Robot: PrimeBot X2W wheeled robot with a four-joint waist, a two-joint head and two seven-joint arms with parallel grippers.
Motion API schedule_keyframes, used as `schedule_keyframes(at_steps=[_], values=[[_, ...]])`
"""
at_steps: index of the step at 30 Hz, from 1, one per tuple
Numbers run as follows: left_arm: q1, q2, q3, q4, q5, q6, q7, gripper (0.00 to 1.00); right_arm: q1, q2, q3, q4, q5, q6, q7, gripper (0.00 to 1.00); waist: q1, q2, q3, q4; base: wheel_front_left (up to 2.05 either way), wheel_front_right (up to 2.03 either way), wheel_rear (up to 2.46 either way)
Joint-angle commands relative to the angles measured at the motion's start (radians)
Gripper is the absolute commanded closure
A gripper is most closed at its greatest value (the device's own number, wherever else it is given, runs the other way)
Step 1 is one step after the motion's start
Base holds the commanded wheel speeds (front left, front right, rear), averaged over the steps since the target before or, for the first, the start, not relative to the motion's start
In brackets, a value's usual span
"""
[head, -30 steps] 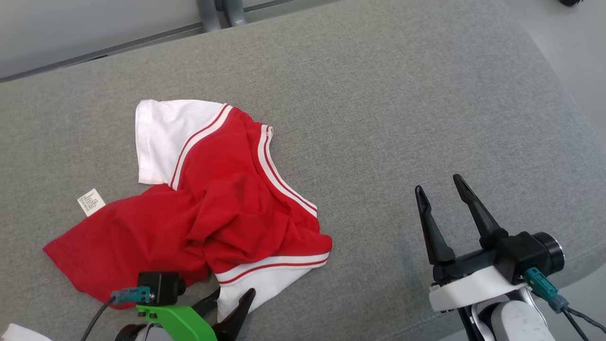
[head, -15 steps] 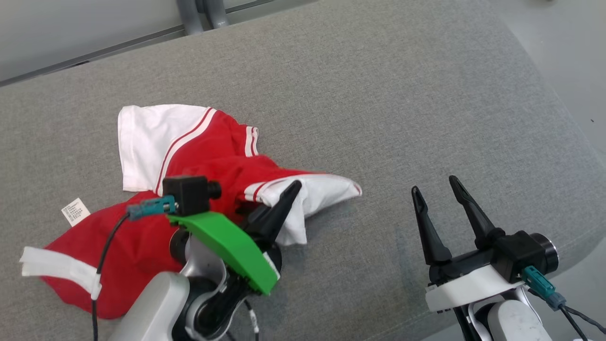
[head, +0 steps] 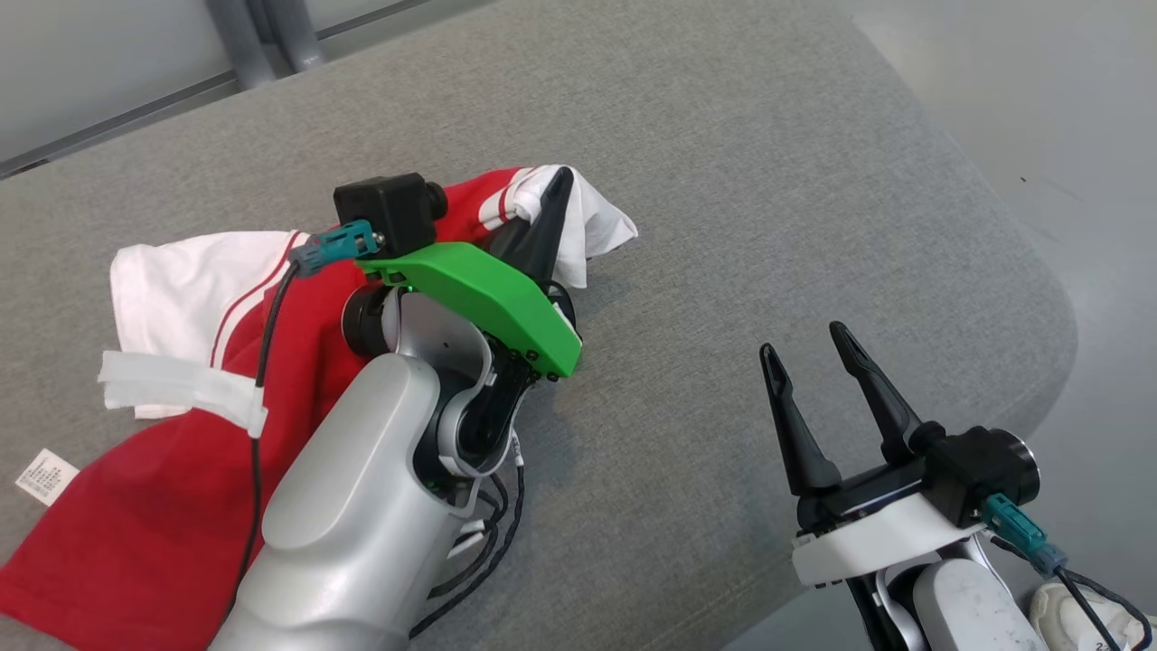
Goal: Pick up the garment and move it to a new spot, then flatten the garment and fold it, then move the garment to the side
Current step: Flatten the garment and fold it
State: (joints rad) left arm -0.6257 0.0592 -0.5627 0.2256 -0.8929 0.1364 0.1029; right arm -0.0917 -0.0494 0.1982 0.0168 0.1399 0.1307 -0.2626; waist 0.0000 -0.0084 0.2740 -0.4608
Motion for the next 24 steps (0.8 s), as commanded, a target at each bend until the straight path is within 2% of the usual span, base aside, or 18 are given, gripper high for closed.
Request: schedule_keyframes(at_steps=[1,3,6,10,13,16,18,20,21,22,24], values=[[-0.021,-0.002,-0.003,0.006,-0.005,0.003,-0.011,1.0,0.002,-0.002,-0.002,0.0,0.008,0.0,-0.004,0.0,0.0,0.0084,0.021,-0.04,0.0,0.0,0.0],[-0.047,-0.005,-0.009,0.038,-0.027,0.008,-0.068,1.0,0.011,-0.001,-0.003,0.002,0.012,0.0,-0.004,0.0,0.0,0.0084,0.027,-0.049,0.0,0.0,0.0],[-0.093,-0.007,-0.042,0.037,-0.119,0.014,-0.157,1.0,0.015,-0.001,0.001,0.004,0.017,0.0,-0.004,0.0,0.0,0.0084,0.032,-0.057,0.0,0.0,0.0],[-0.126,-0.006,-0.044,0.06,-0.305,0.075,-0.283,1.0,0.015,-0.002,0.0,0.008,0.017,0.0,-0.004,0.0,0.0,0.0084,0.028,-0.058,0.0,0.0,0.0],[-0.134,-0.008,-0.088,0.117,-0.354,0.105,-0.319,1.0,0.013,-0.002,-0.005,0.009,0.016,0.0,-0.004,0.0,0.0,0.0084,0.022,-0.054,0.0,0.0,0.0],[-0.087,-0.006,-0.157,0.168,-0.395,0.098,-0.313,0.98,0.019,-0.001,-0.011,0.009,0.013,0.0,-0.004,0.0,0.0,0.0084,0.018,-0.044,0.0,0.0,0.0],[-0.068,-0.007,-0.221,0.184,-0.415,0.08,-0.293,0.79,0.023,-0.002,-0.012,0.012,0.01,0.0,-0.004,0.0,0.0,0.0084,0.017,-0.034,0.0,0.0,0.0],[-0.052,-0.007,-0.286,0.183,-0.444,0.06,-0.268,0.55,0.022,-0.002,-0.011,0.016,0.008,0.0,-0.004,0.0,0.0,0.0084,0.019,-0.025,0.0,0.0,0.0],[-0.044,-0.007,-0.316,0.177,-0.461,0.047,-0.257,0.11,0.02,-0.001,-0.009,0.016,0.009,0.0,-0.004,0.0,0.0,0.0084,0.02,-0.02,0.0,0.0,0.0],[-0.039,-0.006,-0.339,0.173,-0.473,0.039,-0.25,0.0,0.018,-0.002,-0.009,0.017,0.01,0.0,-0.004,0.0,0.0,0.0084,0.021,-0.016,0.0,0.0,0.0],[-0.041,-0.006,-0.391,0.162,-0.483,0.027,-0.237,0.0,0.015,-0.002,-0.011,0.018,0.011,0.0,-0.004,0.0,0.0,0.0084,0.021,-0.005,0.0,0.0,0.0]])
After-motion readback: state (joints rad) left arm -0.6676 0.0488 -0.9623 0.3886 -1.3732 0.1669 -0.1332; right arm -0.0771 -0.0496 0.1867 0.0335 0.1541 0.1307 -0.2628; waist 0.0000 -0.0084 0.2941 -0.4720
